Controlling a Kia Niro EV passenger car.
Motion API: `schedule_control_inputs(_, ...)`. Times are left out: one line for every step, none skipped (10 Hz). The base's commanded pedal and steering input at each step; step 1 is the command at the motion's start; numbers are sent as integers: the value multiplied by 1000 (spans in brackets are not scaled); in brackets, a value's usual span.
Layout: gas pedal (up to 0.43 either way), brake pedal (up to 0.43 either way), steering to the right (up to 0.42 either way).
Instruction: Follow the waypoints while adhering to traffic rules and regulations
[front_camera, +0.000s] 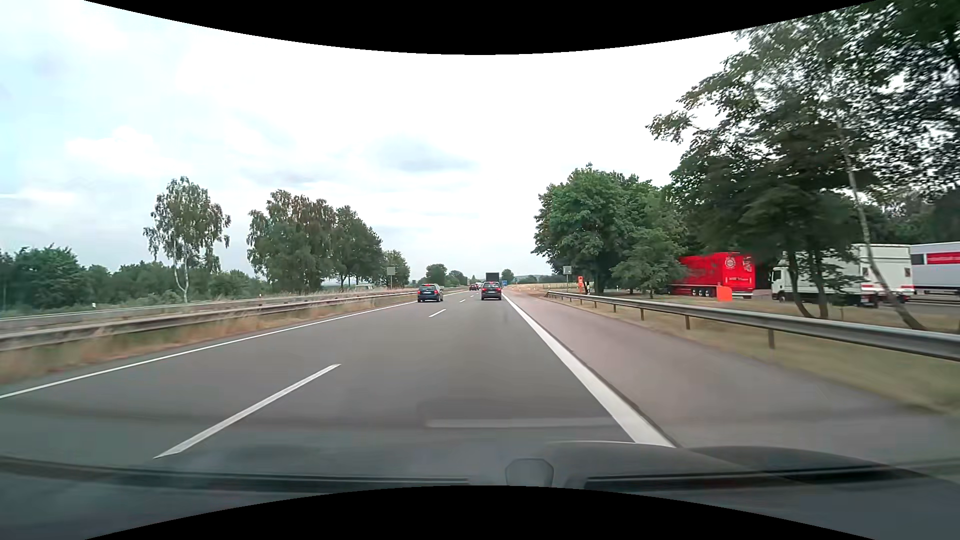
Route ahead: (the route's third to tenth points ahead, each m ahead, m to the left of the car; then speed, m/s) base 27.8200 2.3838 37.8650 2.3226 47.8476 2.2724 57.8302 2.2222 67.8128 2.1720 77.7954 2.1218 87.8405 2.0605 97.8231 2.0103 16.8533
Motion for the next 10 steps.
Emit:
schedule_control_inputs(0,0,-2)
schedule_control_inputs(0,0,-2)
schedule_control_inputs(0,0,-2)
schedule_control_inputs(0,0,-2)
schedule_control_inputs(0,0,-2)
schedule_control_inputs(0,0,-2)
schedule_control_inputs(0,0,-2)
schedule_control_inputs(0,0,-2)
schedule_control_inputs(0,0,-2)
schedule_control_inputs(0,0,-2)
